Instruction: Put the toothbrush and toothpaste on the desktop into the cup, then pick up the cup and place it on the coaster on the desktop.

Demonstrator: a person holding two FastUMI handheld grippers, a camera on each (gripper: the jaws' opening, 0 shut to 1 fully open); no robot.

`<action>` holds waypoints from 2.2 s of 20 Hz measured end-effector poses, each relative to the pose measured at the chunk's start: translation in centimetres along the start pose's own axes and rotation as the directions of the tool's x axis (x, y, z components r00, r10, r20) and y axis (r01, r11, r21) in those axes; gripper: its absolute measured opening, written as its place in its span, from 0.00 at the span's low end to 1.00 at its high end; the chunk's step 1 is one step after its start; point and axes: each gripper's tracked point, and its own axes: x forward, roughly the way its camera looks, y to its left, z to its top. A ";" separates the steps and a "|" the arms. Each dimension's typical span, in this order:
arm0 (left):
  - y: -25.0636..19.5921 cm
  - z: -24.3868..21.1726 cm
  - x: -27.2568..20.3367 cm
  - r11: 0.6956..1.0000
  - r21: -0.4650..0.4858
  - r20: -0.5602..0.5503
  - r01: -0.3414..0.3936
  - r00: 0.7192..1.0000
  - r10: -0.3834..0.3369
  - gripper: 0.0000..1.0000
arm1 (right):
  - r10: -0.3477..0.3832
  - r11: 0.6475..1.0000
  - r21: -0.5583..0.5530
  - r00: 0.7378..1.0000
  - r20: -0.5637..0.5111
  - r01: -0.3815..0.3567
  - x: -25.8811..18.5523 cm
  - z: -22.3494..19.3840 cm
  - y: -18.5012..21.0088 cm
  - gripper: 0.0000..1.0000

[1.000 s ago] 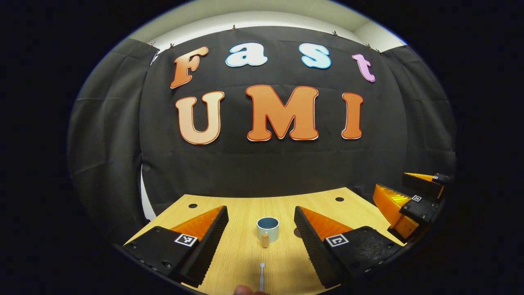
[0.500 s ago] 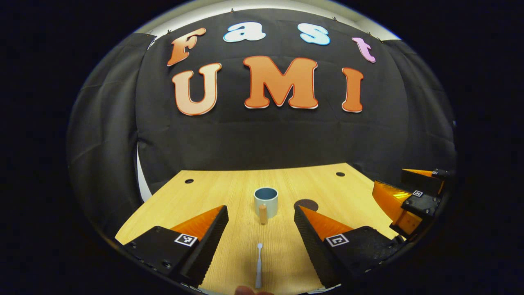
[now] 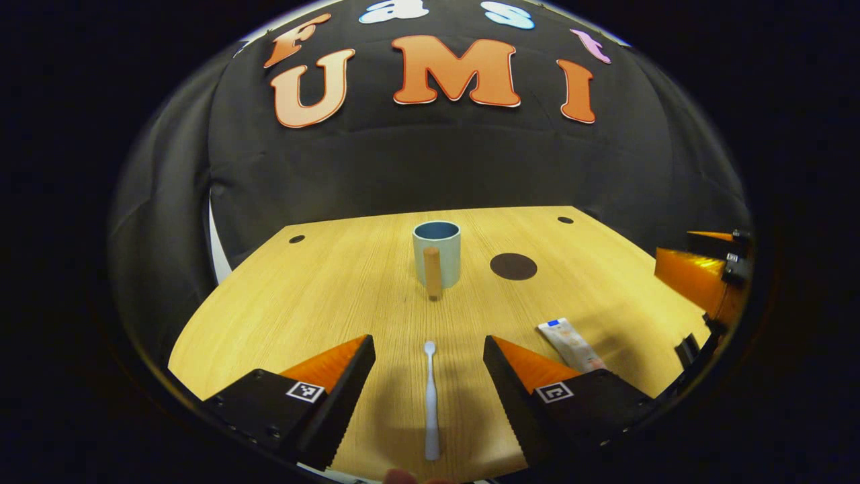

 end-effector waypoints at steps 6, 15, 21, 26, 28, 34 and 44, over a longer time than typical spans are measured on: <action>0.0 -4.3 2.7 1.000 -0.025 -0.079 -0.007 0.997 0.005 0.98 | 0.003 1.000 0.000 0.998 -0.062 -0.003 0.6 -2.8 -0.1 0.99; -0.4 -7.1 5.1 0.999 -0.035 -0.179 -0.015 0.984 0.009 0.61 | 0.038 0.999 -0.006 0.996 -0.084 -0.038 0.9 -3.4 1.1 0.99; -0.4 -7.3 5.9 0.999 -0.043 -0.204 -0.012 0.979 0.003 0.39 | 0.035 0.999 -0.006 0.996 -0.088 -0.035 0.8 -3.5 1.1 0.99; -0.2 -7.4 5.6 1.000 -0.020 -0.211 -0.017 0.977 0.012 0.04 | 0.041 0.999 -0.012 0.995 -0.088 -0.042 0.9 -3.5 1.4 0.99; -0.2 -7.3 5.3 1.000 0.004 -0.213 -0.018 0.977 0.018 0.02 | 0.047 0.999 -0.010 0.994 -0.094 -0.048 1.0 -3.8 1.6 0.99; 0.0 -7.1 5.3 0.998 -0.064 -0.233 -0.007 0.972 -0.008 0.01 | 0.094 0.995 -0.008 0.987 -0.133 -0.096 1.9 -4.7 3.1 0.99; 1.2 -1.6 3.7 0.993 -0.115 -0.163 0.003 0.986 -0.022 0.01 | 0.173 0.984 -0.003 0.947 -0.272 -0.181 5.4 -9.0 7.0 0.97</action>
